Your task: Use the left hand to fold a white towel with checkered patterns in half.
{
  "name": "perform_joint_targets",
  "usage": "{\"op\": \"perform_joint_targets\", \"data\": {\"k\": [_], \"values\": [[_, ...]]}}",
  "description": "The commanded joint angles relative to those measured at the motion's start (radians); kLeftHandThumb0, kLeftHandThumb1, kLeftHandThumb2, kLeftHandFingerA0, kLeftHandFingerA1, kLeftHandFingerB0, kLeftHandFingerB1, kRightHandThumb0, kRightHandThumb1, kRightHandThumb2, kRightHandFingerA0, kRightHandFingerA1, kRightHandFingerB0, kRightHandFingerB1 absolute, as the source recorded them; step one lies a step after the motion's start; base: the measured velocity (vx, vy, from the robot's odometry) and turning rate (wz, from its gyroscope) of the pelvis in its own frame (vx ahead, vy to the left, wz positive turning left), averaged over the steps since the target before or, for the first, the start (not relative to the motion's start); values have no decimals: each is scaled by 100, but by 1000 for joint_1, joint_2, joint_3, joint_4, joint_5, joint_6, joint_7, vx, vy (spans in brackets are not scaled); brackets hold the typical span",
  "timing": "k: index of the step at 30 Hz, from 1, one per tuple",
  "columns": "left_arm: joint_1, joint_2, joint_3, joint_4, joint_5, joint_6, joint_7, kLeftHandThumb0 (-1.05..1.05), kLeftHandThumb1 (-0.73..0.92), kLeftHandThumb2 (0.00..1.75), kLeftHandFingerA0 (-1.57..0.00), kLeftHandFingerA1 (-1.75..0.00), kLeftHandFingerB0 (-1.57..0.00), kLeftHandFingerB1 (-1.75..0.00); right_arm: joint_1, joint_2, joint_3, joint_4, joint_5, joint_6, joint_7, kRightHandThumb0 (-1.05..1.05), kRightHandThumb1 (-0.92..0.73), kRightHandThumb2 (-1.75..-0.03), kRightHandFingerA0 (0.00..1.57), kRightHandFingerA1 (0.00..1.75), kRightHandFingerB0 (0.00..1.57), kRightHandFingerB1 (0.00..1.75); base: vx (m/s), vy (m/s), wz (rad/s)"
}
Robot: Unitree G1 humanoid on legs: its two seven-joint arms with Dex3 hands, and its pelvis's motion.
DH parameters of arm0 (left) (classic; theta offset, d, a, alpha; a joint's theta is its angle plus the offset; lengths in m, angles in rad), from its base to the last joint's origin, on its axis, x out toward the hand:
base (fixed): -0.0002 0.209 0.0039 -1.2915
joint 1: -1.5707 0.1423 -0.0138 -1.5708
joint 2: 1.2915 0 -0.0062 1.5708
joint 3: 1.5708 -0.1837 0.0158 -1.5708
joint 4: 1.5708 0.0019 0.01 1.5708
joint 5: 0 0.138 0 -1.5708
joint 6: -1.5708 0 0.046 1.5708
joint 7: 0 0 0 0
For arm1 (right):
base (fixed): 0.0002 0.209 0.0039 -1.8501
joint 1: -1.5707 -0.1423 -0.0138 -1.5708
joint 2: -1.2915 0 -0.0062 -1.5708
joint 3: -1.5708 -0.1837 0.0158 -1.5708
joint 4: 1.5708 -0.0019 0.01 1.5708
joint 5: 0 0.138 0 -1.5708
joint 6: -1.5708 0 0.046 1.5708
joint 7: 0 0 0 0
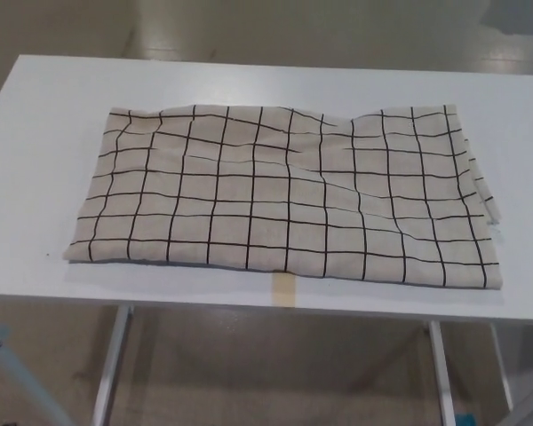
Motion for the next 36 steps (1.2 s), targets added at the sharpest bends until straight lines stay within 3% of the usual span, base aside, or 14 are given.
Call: {"op": "perform_joint_targets", "data": {"k": [1, 4, 11, 17, 18, 20, 26, 28, 29, 31, 36], "values": [[124, -65, 49, -158, -69, -245, -17, -20, 40, 61, -2, -28, -3, -22, 22, 48, -64, -229, 78, -207, -29, -59, -73, -62, 32, 40, 30, 35, 0, 0, 0], [111, -87, 84, -198, -7, -402, 50, -17, 36, 62, -1, -31, -1, -22, -40, 23, -67, -378, 90, -136, -39, -59, -75, -64, 28, 40, 26, 31, 0, 0, 0], [49, -68, 146, -366, 119, -541, 114, -26, 36, 52, -3, -34, -3, -29, -179, -16, -55, -457, 61, -12, -49, -65, -79, -64, 21, 33, 18, 27, 0, 0, 0], [-105, 42, 144, -334, 255, -553, 141, -38, 32, 59, -6, -34, -7, -29, -124, 25, -35, -392, 56, -59, -13, -66, -80, -63, 20, 35, 20, 28, 0, 0, 0], [-146, 67, 132, -316, 286, -544, 149, -35, 37, 54, -6, -31, -7, -28, -107, 31, -35, -366, 51, -72, -6, -64, -80, -63, 22, 34, 20, 28, 0, 0, 0], [-263, 148, 77, -297, 377, -471, 149, -43, 33, 63, -5, -32, -8, -27, -43, 67, -21, -268, 31, -106, 9, -61, -78, -63, 26, 35, 24, 29, 0, 0, 0], [-431, 218, -35, -214, 495, -425, 171, -49, 34, 64, -7, -30, -10, -26, 22, 117, 28, -143, 64, -106, 53, -61, -73, -62, 30, 37, 27, 30, 0, 0, 0], [-474, 236, -70, -167, 525, -428, 181, -46, 42, 55, -6, -27, -9, -24, 35, 120, 35, -96, 48, -135, 62, -60, -73, -63, 30, 37, 27, 30, 0, 0, 0], [-495, 246, -91, -148, 544, -426, 183, -53, 35, 71, -2, -25, -7, -25, 34, 114, 32, -53, 16, -164, 57, -62, -74, -62, 30, 38, 27, 33, 0, 0, 0], [-536, 265, -148, -111, 593, -409, 187, -53, 36, 72, -3, -24, -7, -25, 34, 101, 22, 49, -69, -237, 33, -62, -75, -63, 32, 38, 27, 32, 0, 0, 0], [-558, 285, -227, -103, 658, -374, 181, -55, 36, 71, -5, -23, -6, -21, 19, 90, 17, 129, -103, -273, 11, -61, -75, -62, 33, 39, 27, 33, 0, 0, 0]]}}
